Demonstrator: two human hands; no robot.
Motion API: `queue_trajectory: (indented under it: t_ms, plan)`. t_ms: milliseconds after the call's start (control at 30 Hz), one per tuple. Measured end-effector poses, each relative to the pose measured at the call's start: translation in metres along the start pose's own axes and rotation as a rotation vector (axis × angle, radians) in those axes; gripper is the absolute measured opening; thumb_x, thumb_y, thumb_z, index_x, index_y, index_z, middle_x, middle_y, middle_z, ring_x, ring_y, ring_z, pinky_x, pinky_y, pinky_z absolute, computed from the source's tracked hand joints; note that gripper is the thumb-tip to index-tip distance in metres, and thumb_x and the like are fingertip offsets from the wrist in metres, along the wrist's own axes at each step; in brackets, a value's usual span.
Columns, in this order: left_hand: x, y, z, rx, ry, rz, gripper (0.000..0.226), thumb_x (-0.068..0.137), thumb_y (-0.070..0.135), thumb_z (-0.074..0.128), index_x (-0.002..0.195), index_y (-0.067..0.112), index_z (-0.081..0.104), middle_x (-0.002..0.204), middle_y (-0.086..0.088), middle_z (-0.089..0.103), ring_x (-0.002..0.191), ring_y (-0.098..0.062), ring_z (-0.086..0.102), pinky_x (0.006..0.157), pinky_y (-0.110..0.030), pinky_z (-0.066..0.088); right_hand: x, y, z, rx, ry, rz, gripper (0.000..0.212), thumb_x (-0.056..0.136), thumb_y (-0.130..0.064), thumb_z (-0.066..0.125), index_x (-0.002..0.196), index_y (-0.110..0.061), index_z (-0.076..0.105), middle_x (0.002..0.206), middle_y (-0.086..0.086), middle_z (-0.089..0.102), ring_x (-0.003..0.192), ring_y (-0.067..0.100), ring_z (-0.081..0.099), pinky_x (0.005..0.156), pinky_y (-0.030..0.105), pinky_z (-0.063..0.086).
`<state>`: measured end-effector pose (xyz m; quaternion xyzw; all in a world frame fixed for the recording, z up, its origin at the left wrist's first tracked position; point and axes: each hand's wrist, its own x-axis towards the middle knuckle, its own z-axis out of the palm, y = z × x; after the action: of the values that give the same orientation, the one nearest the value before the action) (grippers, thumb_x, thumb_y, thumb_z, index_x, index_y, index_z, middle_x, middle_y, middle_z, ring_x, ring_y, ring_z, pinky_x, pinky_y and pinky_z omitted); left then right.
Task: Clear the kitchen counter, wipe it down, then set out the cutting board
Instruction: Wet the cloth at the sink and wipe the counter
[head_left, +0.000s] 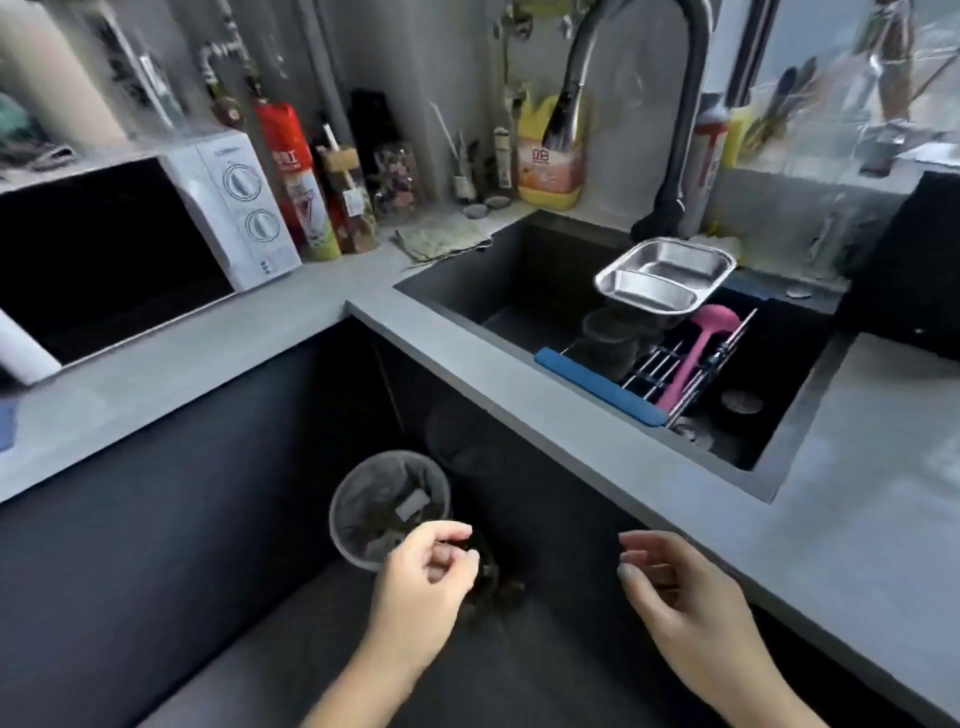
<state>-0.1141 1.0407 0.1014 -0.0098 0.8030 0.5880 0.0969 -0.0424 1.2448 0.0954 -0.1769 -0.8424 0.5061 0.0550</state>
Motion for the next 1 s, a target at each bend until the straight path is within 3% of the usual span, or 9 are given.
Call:
queue_trajectory:
  t_ms: [133, 333, 500, 600, 700, 767, 900, 1000]
  plan:
    - [0.044, -0.017, -0.075, -0.020, 0.091, -0.028, 0.023, 0.078, 0.003, 0.062, 0.080, 0.026, 0.063, 0.061, 0.001, 0.059, 0.065, -0.016, 0.060, 0.067, -0.025, 0.046, 0.037, -0.038, 0.063, -0.035, -0.024, -0.007, 0.020, 0.082, -0.016, 0.064, 0.091, -0.033, 0.060, 0.081, -0.009, 0.067, 0.077, -0.011, 0.058, 0.062, -0.002, 0.043]
    - [0.111, -0.026, -0.126, 0.019, 0.055, -0.075, 0.018, 0.076, 0.009, 0.065, 0.084, 0.026, 0.064, 0.064, -0.002, 0.067, 0.070, -0.024, 0.064, 0.066, -0.025, 0.045, 0.087, -0.084, 0.126, -0.051, -0.091, -0.006, 0.026, 0.079, -0.015, 0.067, 0.086, -0.039, 0.058, 0.080, -0.007, 0.068, 0.079, -0.009, 0.060, 0.063, 0.001, 0.046]
    - [0.180, -0.003, -0.117, 0.048, 0.049, -0.059, 0.019, 0.075, 0.009, 0.066, 0.081, 0.028, 0.064, 0.066, -0.002, 0.070, 0.067, -0.021, 0.067, 0.053, -0.006, 0.043, 0.162, -0.103, 0.137, -0.031, -0.061, -0.014, 0.023, 0.078, -0.011, 0.067, 0.088, -0.031, 0.061, 0.080, -0.005, 0.068, 0.075, -0.006, 0.061, 0.062, 0.003, 0.047]
    - [0.229, 0.014, -0.104, 0.082, 0.048, -0.013, 0.020, 0.077, 0.014, 0.065, 0.086, 0.033, 0.062, 0.072, -0.001, 0.070, 0.068, -0.015, 0.067, 0.064, -0.017, 0.047, 0.227, -0.110, 0.135, -0.004, -0.020, -0.079, 0.024, 0.079, -0.009, 0.065, 0.086, -0.031, 0.058, 0.079, -0.006, 0.065, 0.074, -0.003, 0.061, 0.061, 0.005, 0.046]
    - [0.274, 0.034, -0.094, 0.091, 0.063, 0.003, 0.022, 0.078, 0.014, 0.065, 0.089, 0.032, 0.061, 0.076, -0.002, 0.069, 0.065, -0.011, 0.065, 0.059, -0.013, 0.047, 0.298, -0.122, 0.132, -0.006, 0.012, -0.095, 0.019, 0.082, -0.017, 0.063, 0.098, -0.025, 0.061, 0.083, -0.008, 0.066, 0.074, 0.002, 0.062, 0.069, 0.014, 0.045]
    - [0.304, 0.044, -0.089, 0.081, 0.082, 0.013, 0.022, 0.077, 0.014, 0.066, 0.090, 0.031, 0.062, 0.079, -0.001, 0.068, 0.068, -0.013, 0.065, 0.059, -0.012, 0.048, 0.347, -0.131, 0.134, 0.022, 0.021, -0.052, 0.021, 0.082, -0.019, 0.060, 0.103, -0.021, 0.062, 0.085, -0.005, 0.067, 0.079, 0.011, 0.062, 0.072, 0.024, 0.046]
    - [0.369, 0.058, -0.081, 0.101, 0.103, 0.042, 0.026, 0.076, 0.012, 0.065, 0.091, 0.032, 0.060, 0.081, 0.001, 0.064, 0.068, -0.013, 0.060, 0.060, -0.009, 0.045, 0.430, -0.147, 0.140, 0.071, 0.035, 0.054, 0.025, 0.083, -0.023, 0.059, 0.107, -0.017, 0.061, 0.075, -0.010, 0.061, 0.083, 0.018, 0.059, 0.075, 0.030, 0.045]
    - [0.426, 0.066, -0.076, 0.133, 0.086, 0.089, 0.028, 0.076, 0.014, 0.065, 0.085, 0.039, 0.055, 0.091, 0.002, 0.062, 0.078, -0.010, 0.059, 0.069, -0.012, 0.046, 0.481, -0.149, 0.153, 0.191, 0.053, 0.196, 0.026, 0.081, -0.026, 0.061, 0.106, -0.019, 0.060, 0.087, 0.001, 0.066, 0.079, 0.019, 0.057, 0.074, 0.033, 0.048]
